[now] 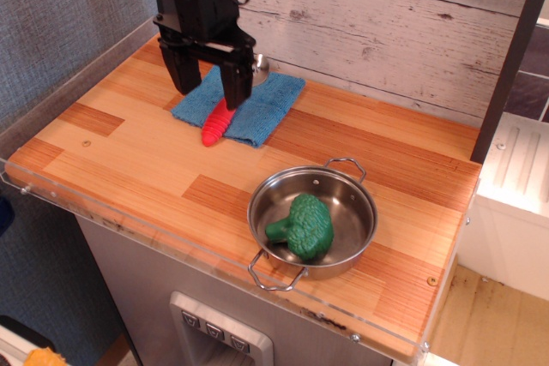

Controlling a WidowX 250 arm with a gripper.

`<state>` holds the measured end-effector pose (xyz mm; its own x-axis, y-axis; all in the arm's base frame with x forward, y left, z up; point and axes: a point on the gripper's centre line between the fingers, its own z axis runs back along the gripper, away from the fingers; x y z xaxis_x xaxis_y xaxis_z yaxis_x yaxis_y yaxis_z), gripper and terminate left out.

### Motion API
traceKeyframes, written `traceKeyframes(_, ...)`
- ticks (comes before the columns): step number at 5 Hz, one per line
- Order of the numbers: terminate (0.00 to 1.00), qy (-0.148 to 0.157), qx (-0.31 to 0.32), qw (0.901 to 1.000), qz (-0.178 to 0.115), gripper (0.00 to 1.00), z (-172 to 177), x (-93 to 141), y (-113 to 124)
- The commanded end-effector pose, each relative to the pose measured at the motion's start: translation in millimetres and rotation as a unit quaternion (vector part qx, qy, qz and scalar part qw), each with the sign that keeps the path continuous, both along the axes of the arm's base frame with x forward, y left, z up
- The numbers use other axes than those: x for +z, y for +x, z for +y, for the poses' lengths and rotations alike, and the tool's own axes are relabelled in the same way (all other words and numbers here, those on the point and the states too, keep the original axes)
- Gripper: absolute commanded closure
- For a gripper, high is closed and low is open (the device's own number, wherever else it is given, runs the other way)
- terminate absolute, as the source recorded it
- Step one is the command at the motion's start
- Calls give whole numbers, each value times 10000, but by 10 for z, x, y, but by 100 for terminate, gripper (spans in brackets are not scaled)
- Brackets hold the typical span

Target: Place spoon on blue cloth, handle slightly over bottom cloth edge.

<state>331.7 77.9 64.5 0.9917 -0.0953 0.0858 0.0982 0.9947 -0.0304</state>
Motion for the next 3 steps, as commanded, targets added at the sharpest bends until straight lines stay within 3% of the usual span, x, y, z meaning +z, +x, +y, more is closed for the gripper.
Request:
traceKeyframes(1, 0, 124, -323, 9982, -498, 0, -112, 232, -69)
traceKeyframes(2, 0, 124, -323, 9982, -498, 0, -112, 232, -69)
traceKeyframes(3, 100, 124, -323, 9982, -498, 0, -112, 232, -69)
